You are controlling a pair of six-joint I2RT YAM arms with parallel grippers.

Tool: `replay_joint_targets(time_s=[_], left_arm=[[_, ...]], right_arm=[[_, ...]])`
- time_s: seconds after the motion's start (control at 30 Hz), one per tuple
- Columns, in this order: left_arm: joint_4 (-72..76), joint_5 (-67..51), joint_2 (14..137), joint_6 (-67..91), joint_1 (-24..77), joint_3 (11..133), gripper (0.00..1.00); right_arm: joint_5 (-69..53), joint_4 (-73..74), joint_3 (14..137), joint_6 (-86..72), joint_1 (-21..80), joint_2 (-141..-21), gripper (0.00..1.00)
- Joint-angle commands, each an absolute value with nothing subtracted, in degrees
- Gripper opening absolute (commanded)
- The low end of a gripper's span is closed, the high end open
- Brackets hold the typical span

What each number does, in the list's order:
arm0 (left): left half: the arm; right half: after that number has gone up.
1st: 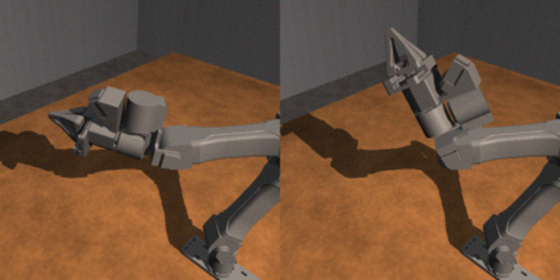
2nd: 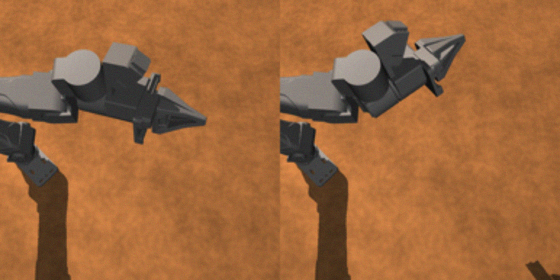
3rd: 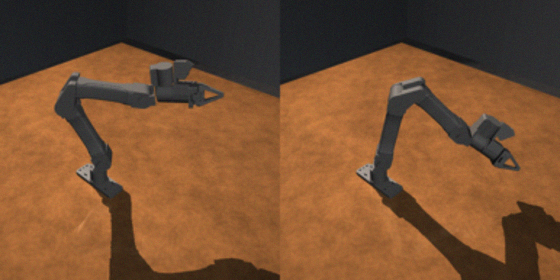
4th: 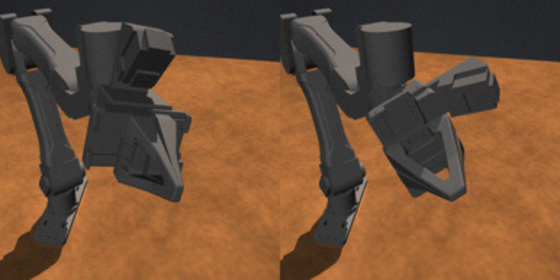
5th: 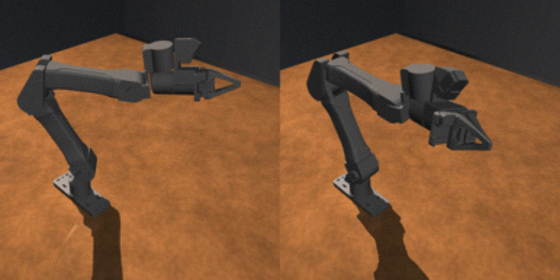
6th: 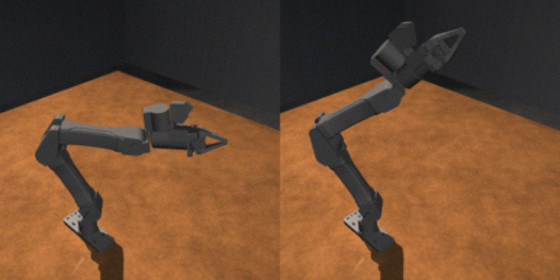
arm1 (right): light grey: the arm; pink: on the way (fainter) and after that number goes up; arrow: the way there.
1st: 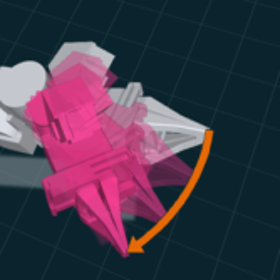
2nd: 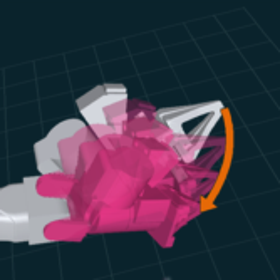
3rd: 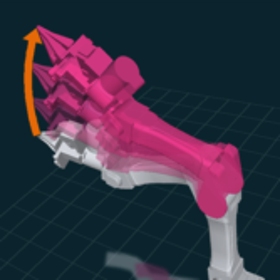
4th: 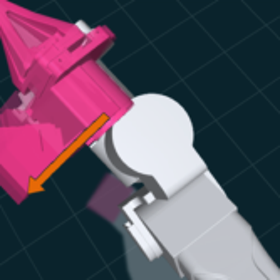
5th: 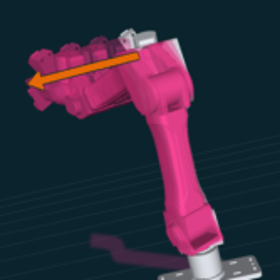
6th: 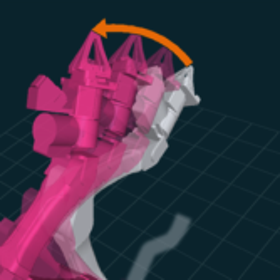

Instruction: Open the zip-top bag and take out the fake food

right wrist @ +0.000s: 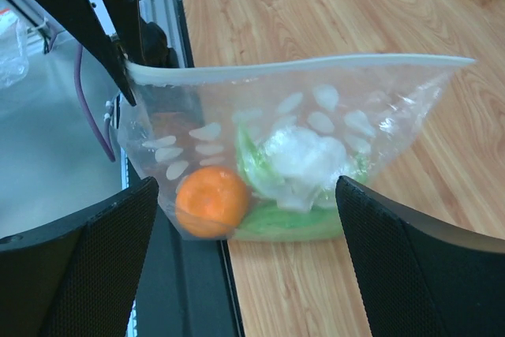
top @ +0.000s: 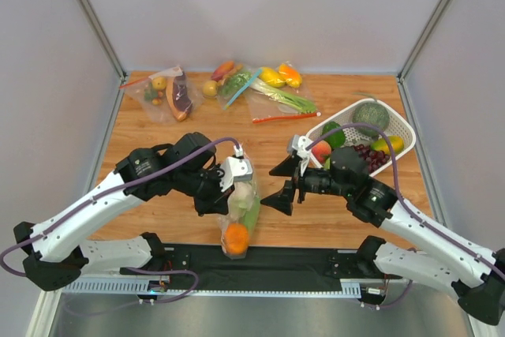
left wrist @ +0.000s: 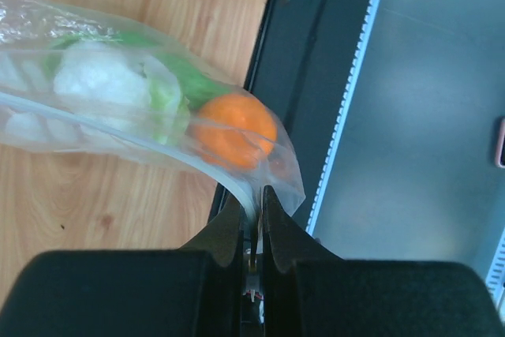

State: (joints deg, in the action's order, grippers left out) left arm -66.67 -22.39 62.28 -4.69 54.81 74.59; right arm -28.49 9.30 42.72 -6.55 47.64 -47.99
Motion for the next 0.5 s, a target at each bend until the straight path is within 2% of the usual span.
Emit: replay_joint_targets(time_s=[0.0, 0.17, 0.33, 0.47], left_arm=[[-67.8, -26.6, 60.9, -7.2, 57.0, 74.4, 0.00], [-68.5, -28.6, 61.5, -8.8, 58.5, 74.5, 0.00], [-68.5, -29.5, 61.3, -9.1, 58.6, 73.8, 0.00], [-69.3, -27.1, 61.1, -8.8, 58.9, 74.3, 0.00]], right_arm=[[-27.9, -0.9, 45.5, -0.3, 51.8, -52.6, 0.95], [-28.3, -3.2, 49.1, 5.3, 54.7, -58.8, 0.96], [-26.2, -7.3, 47.5, 9.1, 57.3, -57.0, 0.96], [-24.9, -5.1, 47.7, 10.4, 59.9, -53.8, 0.96]])
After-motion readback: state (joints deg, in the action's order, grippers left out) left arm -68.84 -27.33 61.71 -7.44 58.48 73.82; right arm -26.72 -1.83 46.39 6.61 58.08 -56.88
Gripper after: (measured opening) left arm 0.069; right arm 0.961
